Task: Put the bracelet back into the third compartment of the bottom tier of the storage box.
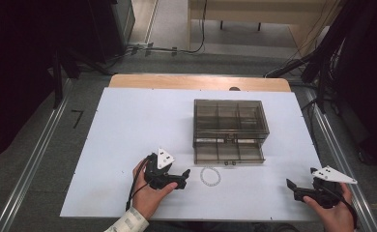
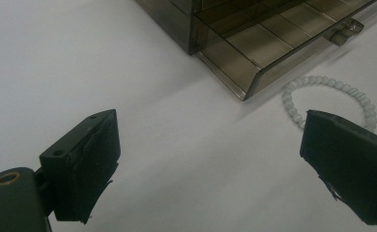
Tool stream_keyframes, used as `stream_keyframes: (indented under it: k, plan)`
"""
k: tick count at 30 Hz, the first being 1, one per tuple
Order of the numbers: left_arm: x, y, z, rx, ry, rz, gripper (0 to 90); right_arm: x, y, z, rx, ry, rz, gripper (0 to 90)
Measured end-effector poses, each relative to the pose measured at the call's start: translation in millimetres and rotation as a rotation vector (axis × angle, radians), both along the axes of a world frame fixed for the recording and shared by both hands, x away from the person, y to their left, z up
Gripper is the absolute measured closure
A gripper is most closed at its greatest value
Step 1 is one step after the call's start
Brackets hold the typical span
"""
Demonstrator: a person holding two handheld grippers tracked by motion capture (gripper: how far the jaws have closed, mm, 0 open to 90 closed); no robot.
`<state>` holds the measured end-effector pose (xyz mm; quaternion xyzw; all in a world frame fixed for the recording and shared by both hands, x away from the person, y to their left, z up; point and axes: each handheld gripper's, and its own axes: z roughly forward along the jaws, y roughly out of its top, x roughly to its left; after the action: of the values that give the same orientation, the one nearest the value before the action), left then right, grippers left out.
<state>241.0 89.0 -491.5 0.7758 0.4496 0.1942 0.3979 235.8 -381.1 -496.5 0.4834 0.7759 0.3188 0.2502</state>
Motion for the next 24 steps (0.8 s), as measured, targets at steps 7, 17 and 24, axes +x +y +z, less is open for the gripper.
stream_keyframes:
  k: [7, 17, 24]
  plan:
    - [0.1, -3.7, -0.6, 0.0, 0.005, -0.011, 8.5, 0.0, -0.2, 0.1, -0.001, 0.001, 0.001, 2.5]
    - [-0.5, -15.9, -2.0, -0.004, 0.014, -0.036, 12.0, 0.2, -0.3, 0.2, -0.001, -0.001, 0.002, 2.5]
    - [-1.0, -22.3, -3.5, -0.006, 0.022, -0.054, 14.5, 0.2, -0.4, 0.1, -0.001, -0.001, 0.001, 2.5]
